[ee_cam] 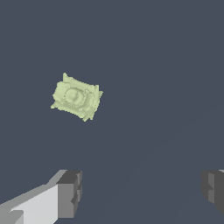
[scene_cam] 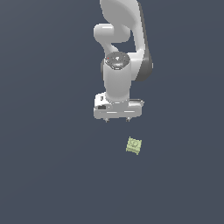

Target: Pick up the object and move it to a goal position.

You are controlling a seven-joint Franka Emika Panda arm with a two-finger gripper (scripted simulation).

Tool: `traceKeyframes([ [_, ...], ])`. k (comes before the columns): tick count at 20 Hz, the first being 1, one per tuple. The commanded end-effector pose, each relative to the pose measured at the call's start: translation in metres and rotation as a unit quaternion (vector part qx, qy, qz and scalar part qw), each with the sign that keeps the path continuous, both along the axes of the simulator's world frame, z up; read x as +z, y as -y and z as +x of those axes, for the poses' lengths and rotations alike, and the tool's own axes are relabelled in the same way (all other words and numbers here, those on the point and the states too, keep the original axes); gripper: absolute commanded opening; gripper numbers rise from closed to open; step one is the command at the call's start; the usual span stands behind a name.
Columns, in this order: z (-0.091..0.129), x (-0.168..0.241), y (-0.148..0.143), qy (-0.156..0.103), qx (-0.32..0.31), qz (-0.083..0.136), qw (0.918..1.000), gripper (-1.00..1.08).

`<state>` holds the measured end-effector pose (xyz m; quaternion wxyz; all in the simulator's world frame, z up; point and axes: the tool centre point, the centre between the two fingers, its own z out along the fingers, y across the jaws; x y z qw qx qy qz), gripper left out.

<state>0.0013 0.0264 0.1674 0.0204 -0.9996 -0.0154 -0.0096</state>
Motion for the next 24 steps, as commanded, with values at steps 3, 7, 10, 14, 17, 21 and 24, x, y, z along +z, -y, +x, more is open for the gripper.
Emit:
traceKeyframes([
  [3, -0.001, -0.002, -0.001, -0.001, 0.001, 0.000, 1.0000, 1.00],
  [7, -0.006, -0.013, -0.010, -0.012, 0.011, -0.003, 0.9999, 1.00],
  [10, -0.011, -0.021, -0.016, -0.020, 0.019, -0.004, 0.9996, 1.00],
  [14, -0.011, -0.022, -0.017, -0.021, 0.019, -0.005, 0.9996, 1.00],
  [17, -0.011, -0.022, -0.017, -0.021, 0.022, -0.005, 0.9995, 1.00],
  [21, -0.008, -0.024, -0.019, -0.020, 0.037, -0.006, 0.9991, 1.00],
  [24, -0.005, -0.025, -0.021, -0.020, 0.056, -0.007, 0.9982, 1.00],
])
